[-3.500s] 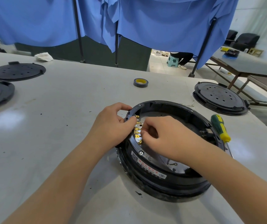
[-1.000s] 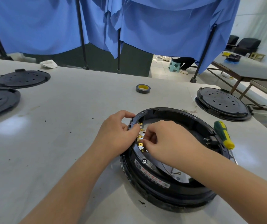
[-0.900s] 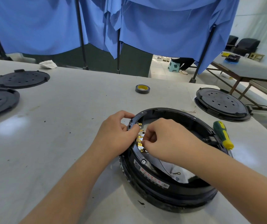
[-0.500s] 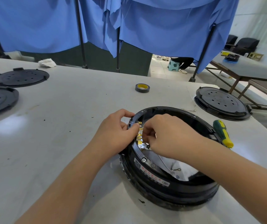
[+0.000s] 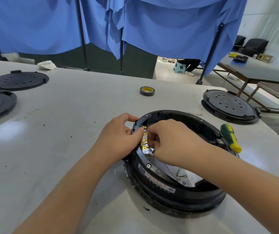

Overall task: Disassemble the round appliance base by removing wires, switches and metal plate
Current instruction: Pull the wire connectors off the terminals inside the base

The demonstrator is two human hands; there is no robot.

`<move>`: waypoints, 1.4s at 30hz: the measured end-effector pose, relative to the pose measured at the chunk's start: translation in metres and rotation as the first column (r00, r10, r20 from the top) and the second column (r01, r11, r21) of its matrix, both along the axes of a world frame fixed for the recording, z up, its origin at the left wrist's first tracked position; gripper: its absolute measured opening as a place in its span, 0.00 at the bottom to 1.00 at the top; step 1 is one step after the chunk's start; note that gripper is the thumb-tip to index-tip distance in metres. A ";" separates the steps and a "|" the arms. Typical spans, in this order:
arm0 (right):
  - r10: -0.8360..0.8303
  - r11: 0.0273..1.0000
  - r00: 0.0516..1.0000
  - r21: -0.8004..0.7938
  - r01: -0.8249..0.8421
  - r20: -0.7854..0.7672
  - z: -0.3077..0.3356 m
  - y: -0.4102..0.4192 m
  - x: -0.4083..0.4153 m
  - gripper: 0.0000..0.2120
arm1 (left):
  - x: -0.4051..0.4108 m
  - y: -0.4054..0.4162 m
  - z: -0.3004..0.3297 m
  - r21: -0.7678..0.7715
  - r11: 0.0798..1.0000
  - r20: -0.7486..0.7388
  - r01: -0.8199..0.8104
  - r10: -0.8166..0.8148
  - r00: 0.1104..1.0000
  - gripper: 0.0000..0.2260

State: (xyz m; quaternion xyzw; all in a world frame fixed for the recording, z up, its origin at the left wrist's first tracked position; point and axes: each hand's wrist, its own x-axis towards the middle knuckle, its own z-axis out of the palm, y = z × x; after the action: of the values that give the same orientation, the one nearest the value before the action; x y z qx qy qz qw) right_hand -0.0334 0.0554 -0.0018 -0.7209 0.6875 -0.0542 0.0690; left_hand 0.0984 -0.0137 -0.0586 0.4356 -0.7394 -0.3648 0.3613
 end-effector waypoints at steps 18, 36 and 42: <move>0.069 0.997 0.993 -0.052 -0.064 0.098 -0.010 0.004 -0.012 0.04 | -0.001 0.000 0.000 0.014 1.000 -0.002 -0.022 0.022 1.000 0.06; -0.425 0.905 0.641 0.328 0.272 0.640 -0.020 0.012 -0.024 0.11 | -0.002 0.002 0.001 -0.006 0.999 0.002 -0.042 0.042 0.999 0.06; -0.462 0.886 0.355 0.406 0.223 0.813 -0.018 0.010 -0.025 0.05 | -0.001 0.003 0.001 -0.008 0.999 -0.006 -0.033 0.033 0.999 0.07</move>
State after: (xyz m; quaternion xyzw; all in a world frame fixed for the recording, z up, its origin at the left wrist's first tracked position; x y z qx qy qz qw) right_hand -0.0589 0.0649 -0.0194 -0.4069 0.6816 -0.3612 0.4893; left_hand 0.0970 -0.0109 -0.0573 0.4452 -0.7325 -0.3569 0.3713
